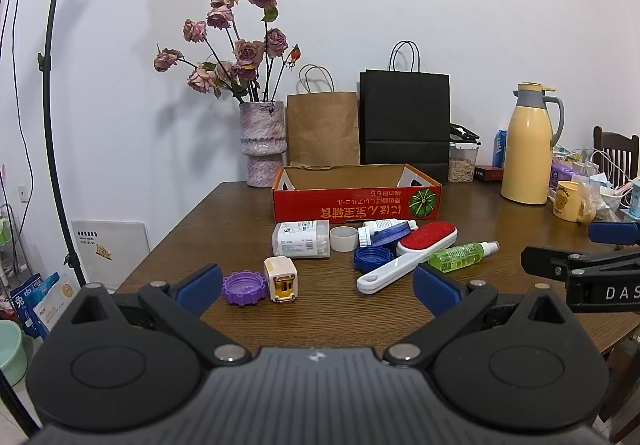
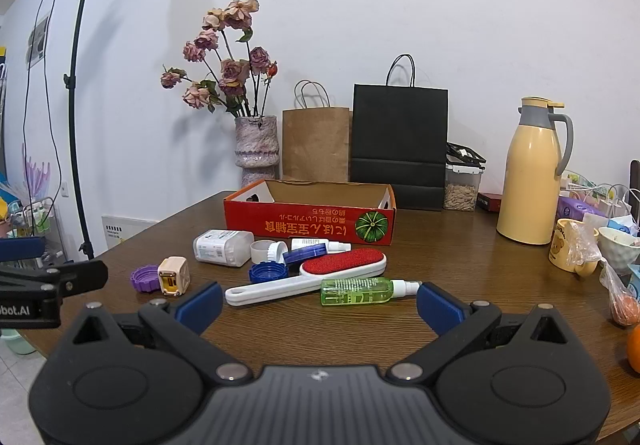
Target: Organize rigid objects
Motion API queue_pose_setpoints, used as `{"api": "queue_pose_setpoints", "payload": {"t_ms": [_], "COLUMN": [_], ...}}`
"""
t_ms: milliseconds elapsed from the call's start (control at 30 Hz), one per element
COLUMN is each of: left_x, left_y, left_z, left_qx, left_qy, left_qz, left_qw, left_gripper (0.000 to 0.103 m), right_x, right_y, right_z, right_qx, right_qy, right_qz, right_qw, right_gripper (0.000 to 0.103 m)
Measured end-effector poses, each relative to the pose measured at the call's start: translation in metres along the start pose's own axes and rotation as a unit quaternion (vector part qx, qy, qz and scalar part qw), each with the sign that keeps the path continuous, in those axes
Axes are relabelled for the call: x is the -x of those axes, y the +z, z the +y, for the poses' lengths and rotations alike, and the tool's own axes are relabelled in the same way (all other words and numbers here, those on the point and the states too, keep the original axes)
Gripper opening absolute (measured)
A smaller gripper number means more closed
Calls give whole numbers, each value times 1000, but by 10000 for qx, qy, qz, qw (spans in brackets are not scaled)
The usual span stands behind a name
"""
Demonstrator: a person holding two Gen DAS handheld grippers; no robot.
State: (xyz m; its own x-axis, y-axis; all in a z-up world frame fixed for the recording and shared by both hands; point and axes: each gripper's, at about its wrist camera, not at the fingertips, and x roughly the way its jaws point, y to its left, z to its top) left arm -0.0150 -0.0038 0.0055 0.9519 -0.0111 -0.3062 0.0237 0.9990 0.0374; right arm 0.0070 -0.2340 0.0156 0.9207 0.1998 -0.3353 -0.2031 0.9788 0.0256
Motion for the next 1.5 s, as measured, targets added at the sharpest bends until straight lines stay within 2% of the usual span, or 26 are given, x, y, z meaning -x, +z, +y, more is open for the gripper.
{"api": "queue_pose_setpoints", "payload": {"t_ms": [1233,1500], "left_x": [-1,-11], "left_y": [-2,-1], "left_z": [4,5], "left_qx": [47,78], "left_qy": [-1,16], "left_qz": [9,74], "left_qw": [10000,9999], "left_gripper": [103,103], "right_x": [5,-8], "right_y": [2,2], "right_z": [-2,-3], "right_qx": [14,28], "right_qy": [-8,-23], "right_qz": [14,86], "right_qw": [10000,10000], "right_gripper": [103,103]}}
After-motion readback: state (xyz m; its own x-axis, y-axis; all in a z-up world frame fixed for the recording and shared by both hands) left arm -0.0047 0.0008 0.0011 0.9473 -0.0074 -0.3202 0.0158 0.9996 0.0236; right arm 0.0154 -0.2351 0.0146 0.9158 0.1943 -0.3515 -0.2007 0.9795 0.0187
